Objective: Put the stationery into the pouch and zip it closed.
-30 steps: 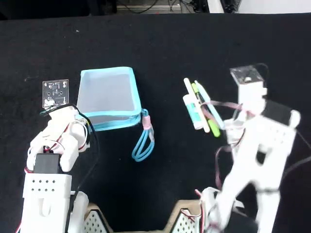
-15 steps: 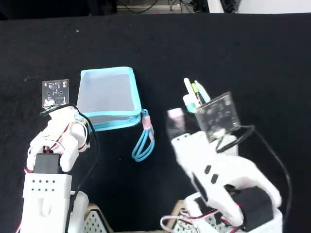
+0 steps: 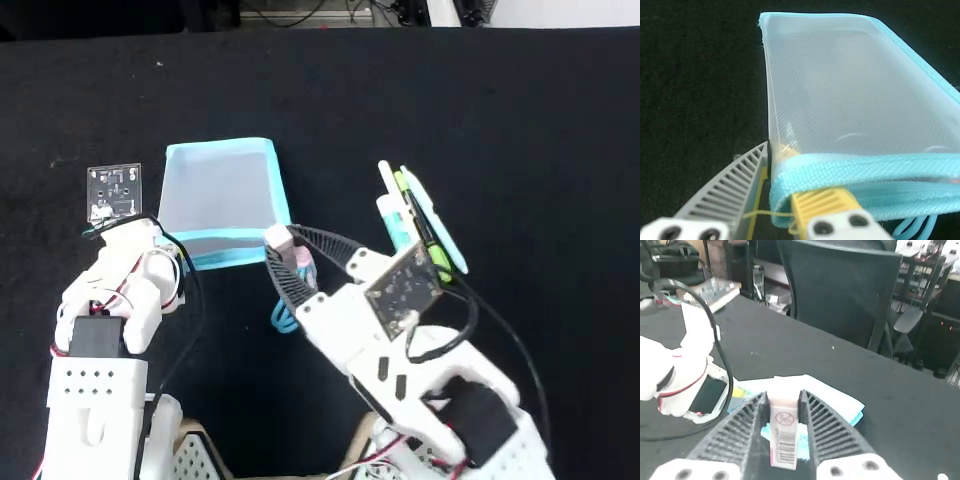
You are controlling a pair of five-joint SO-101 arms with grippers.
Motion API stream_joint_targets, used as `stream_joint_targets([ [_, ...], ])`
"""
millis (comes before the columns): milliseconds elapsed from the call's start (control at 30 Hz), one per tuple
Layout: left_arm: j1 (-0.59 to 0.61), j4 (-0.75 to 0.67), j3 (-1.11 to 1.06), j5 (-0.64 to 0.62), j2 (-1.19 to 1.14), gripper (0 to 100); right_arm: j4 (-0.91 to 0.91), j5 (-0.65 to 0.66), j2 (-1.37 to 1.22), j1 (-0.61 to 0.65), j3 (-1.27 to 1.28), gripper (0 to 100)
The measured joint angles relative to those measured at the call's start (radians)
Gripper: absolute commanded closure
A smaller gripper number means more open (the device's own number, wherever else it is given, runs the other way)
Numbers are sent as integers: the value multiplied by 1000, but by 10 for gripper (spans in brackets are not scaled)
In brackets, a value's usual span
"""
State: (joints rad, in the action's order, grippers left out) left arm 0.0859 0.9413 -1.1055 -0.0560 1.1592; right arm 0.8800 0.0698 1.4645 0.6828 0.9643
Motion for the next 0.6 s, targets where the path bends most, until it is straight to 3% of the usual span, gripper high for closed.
stream_joint_targets([
  [600,0,0,0,0,0,970,-493,0,229,123,516,987],
])
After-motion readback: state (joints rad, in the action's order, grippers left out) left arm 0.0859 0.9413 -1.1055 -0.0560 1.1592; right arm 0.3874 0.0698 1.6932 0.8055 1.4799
